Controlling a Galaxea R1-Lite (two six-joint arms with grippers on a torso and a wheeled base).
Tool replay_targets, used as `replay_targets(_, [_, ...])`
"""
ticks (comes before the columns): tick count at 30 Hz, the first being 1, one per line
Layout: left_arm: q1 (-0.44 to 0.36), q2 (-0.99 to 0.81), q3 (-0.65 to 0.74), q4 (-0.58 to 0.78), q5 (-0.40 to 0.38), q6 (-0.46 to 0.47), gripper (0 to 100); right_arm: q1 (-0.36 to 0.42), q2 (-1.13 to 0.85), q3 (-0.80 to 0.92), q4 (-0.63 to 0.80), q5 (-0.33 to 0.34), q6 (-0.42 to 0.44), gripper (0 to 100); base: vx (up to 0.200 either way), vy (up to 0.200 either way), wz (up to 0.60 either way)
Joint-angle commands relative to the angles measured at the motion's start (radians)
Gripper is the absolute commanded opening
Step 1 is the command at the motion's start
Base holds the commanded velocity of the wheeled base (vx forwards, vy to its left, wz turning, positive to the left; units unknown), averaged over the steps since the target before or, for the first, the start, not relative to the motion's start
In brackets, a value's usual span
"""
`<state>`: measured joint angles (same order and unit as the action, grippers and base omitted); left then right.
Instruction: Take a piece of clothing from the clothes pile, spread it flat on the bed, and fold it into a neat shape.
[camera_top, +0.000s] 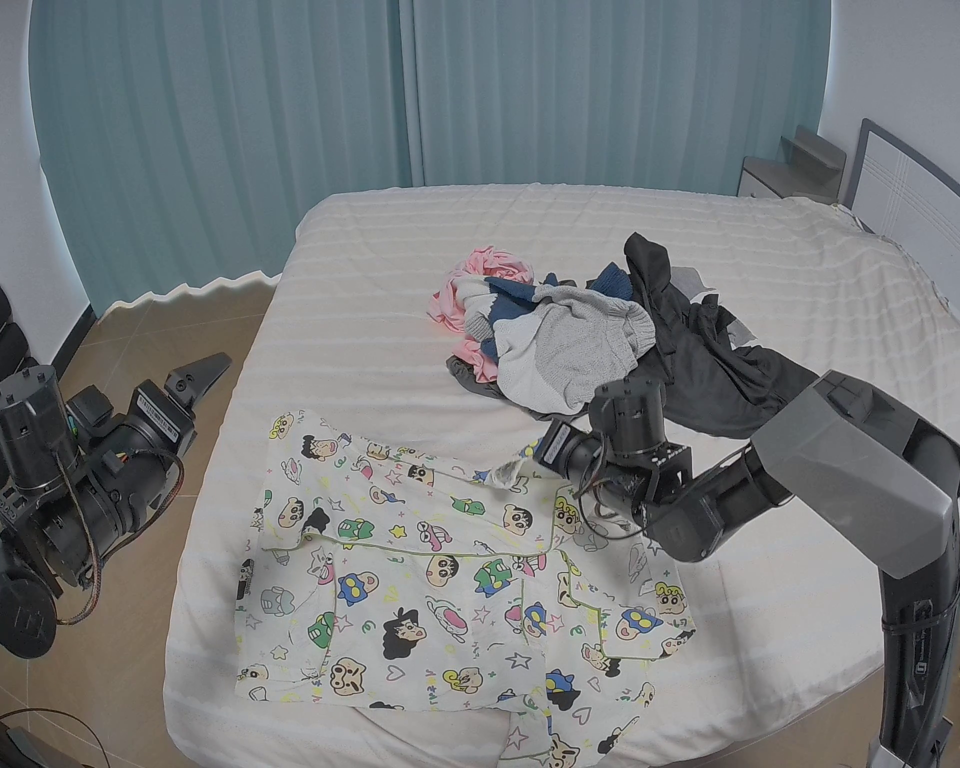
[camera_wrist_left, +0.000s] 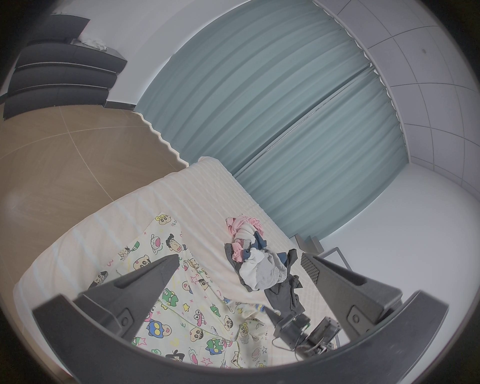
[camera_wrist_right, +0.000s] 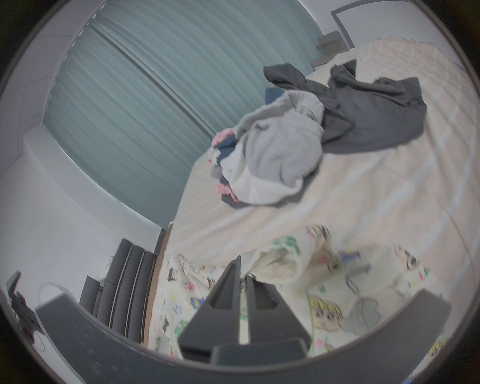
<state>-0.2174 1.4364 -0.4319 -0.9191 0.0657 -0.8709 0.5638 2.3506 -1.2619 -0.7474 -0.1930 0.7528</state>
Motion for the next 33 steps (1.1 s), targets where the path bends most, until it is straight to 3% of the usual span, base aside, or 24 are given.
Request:
replay_targets(1, [0.0, 0.004, 0.002, 0.0, 0.0, 0.0, 100, -0.036, 0.073, -0.226, 0.083, 0.01, -0.033, 0, 0.0, 0.0, 0.0])
replay_targets(8, [0.0, 0.01, 0.005, -0.003, -0.001, 0.0, 100, -0.065, 0.194, -0.407, 0.109, 0.0, -0.05, 0, 0.0, 0.0, 0.0])
replay_targets(16, [0.0, 0.013, 0.009, -0.003, -0.001, 0.0, 100, -0.074, 0.243, -0.458, 0.111, -0.016, -0.072, 0, 0.0, 0.0, 0.0])
replay_targets(17, [0.0, 0.013, 0.009, -0.004, -0.001, 0.0, 100, -0.078, 0.245, -0.464, 0.108, -0.016, -0.072, 100, 0.0, 0.0, 0.0])
replay_targets(27, [0.0, 0.013, 0.009, -0.003, -0.001, 0.0, 100, -0.096, 0.234, -0.533, 0.086, -0.049, -0.073, 100, 0.0, 0.0, 0.0])
replay_targets(33, [0.004, 0.013, 0.01, -0.003, -0.001, 0.003, 100, -0.119, 0.137, -0.399, 0.088, -0.057, -0.072, 100, 0.0, 0.0, 0.0])
